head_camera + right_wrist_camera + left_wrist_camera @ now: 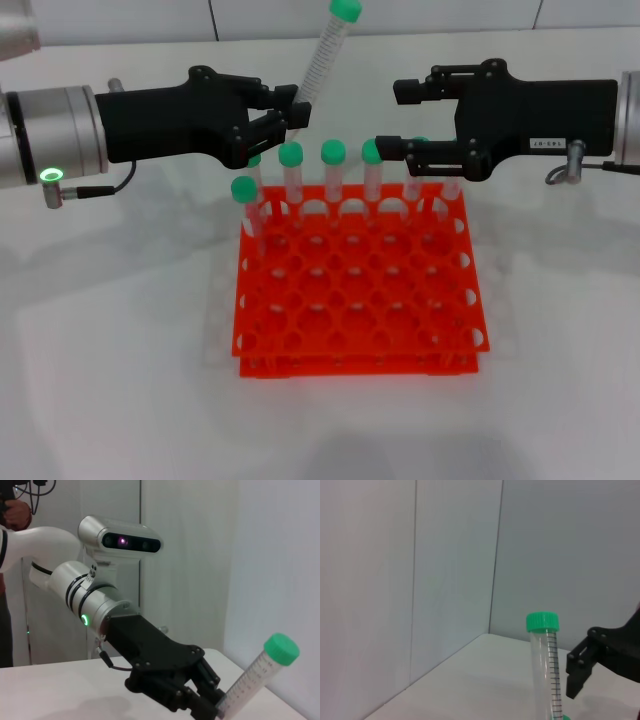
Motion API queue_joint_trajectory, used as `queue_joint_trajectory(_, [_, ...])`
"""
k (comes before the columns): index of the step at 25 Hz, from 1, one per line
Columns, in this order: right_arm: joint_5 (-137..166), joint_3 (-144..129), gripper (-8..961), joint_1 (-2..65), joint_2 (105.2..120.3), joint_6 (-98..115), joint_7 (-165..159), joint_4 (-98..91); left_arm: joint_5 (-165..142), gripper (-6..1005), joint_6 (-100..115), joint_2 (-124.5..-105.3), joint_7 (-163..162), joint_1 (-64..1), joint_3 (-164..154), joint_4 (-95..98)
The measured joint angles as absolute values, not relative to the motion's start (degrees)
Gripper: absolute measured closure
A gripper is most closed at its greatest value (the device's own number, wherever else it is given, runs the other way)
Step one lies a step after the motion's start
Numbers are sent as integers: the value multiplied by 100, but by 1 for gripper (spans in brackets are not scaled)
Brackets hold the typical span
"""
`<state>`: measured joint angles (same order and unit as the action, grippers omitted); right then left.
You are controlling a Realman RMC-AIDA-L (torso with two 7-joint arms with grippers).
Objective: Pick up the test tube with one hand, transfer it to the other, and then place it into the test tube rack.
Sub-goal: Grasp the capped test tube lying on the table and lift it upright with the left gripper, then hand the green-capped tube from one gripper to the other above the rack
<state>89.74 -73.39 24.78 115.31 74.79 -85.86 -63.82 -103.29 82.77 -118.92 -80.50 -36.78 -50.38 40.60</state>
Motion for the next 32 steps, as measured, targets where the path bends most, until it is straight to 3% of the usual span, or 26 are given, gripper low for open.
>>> queue_joint_trajectory(32, [8974,-7237,320,2532,11539,7480,-8580,-6401,-10317,803,7885,-11869,-7772,-3900,-5182,3974])
